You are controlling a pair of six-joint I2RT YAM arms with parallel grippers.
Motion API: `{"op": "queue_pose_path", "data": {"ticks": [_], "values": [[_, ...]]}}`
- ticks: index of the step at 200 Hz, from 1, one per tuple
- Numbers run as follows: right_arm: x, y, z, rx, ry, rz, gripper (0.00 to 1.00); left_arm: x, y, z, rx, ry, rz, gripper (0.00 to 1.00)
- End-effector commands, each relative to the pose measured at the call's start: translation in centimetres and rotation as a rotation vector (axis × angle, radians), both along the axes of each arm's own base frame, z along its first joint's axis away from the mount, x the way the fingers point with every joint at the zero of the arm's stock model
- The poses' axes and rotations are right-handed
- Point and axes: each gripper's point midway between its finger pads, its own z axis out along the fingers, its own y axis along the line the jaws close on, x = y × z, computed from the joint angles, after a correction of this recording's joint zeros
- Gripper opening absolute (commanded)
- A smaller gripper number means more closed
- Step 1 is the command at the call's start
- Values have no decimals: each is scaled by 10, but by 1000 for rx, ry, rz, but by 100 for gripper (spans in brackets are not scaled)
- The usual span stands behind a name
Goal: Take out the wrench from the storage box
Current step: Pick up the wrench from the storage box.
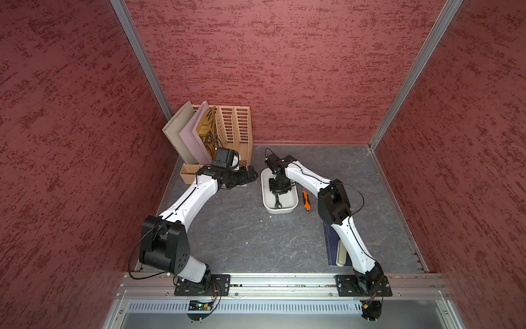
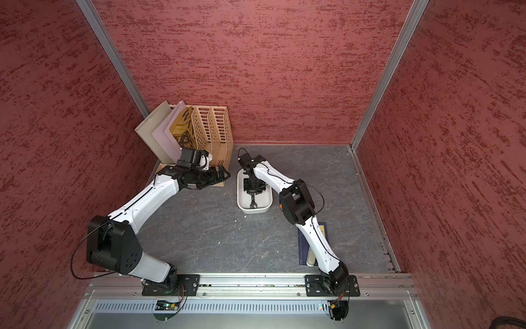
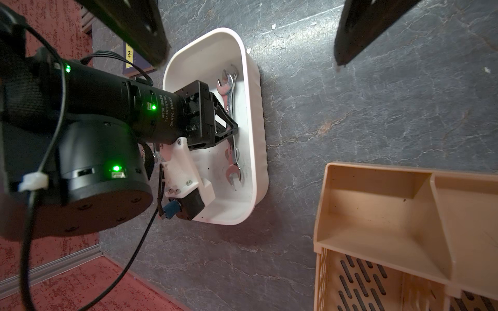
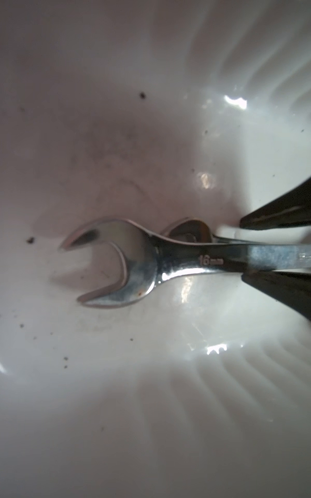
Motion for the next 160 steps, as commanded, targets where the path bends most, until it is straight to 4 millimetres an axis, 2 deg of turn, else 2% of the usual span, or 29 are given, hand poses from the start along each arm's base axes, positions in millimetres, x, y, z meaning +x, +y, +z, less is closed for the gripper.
{"op": "queue_pose_path", "data": {"ticks": [1, 19, 52, 102, 160], "values": [[-12, 0, 20, 10, -1, 19, 30, -2, -3, 9, -14, -28, -16, 100], [-15, 4, 17, 29, 10, 18, 28, -2, -2, 9, -14, -30, -14, 100], [-15, 1, 17, 21, 5, 8, 16, -2, -4, 8, -20, -25, -18, 100], [-9, -3, 34, -2, -38, 16, 12, -1, -5, 7, -27, -19, -18, 100], [2, -1, 63, 10, -104, 17, 10, -1, -5, 7, -25, -20, -19, 100]]}}
